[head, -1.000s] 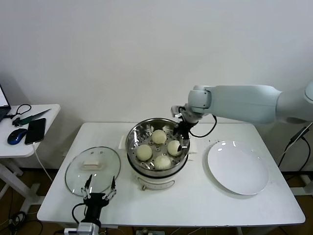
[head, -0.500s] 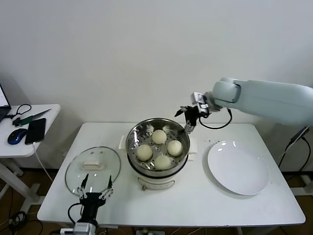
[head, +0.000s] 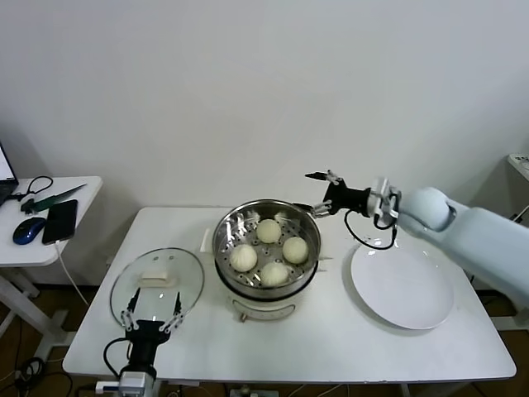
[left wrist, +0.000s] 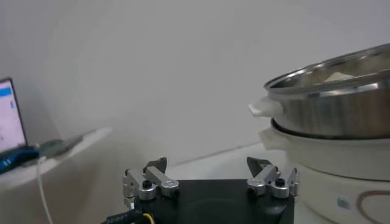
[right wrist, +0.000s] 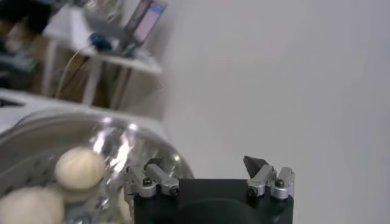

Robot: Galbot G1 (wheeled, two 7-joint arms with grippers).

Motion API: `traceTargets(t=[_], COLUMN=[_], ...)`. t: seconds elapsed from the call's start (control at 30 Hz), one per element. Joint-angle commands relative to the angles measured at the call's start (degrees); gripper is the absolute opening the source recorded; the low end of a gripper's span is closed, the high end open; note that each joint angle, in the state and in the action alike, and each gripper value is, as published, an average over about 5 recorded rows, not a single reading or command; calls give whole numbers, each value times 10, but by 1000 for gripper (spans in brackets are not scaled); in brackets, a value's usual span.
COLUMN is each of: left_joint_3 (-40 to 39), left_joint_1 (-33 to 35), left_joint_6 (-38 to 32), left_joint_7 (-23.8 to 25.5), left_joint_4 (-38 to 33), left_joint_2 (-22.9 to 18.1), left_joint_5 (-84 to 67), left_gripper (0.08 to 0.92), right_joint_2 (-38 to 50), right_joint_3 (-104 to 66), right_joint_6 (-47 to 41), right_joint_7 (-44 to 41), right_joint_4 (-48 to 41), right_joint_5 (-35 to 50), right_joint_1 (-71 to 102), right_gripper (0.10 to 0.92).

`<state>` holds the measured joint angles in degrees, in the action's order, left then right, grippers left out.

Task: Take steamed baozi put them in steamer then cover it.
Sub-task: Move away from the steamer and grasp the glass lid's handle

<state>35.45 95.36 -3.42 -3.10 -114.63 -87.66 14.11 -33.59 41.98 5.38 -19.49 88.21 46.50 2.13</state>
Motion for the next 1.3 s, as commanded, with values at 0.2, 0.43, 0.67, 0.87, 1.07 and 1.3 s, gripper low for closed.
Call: traceTargets(t=[0.2,0.43,0.67,0.87,1.07,1.3], left_joint_3=[51,56,18,1,9,15], left_joint_1=[-2,-16,-63,-104,-155,-214], left_joint_6=[4,11,32,30,24,27], left_joint_7=[7,9,20,23,13,11], left_joint_4=[-29,-19,50,133,211,258], left_joint_2=[22,45,78,86,79,75], left_joint_5=[452,733,833,810,810,800], left_gripper=[823,823,823,823,823,823], right_joint_2=[-29,-123,-171,-191,-202,-209], right_joint_3=[-610,-726,-773,-785,-785,-781], right_joint_6=[-10,-52,-54,-52,-41,-28], right_joint_7=[92,92,94,90,84,76], right_joint_4=[101,131,135,126,109,95], right_joint_5=[-91,-137,-157,-178,-192,-204], right_joint_1=[598,702,774,803,811,810], right_gripper=[823,823,823,823,823,823])
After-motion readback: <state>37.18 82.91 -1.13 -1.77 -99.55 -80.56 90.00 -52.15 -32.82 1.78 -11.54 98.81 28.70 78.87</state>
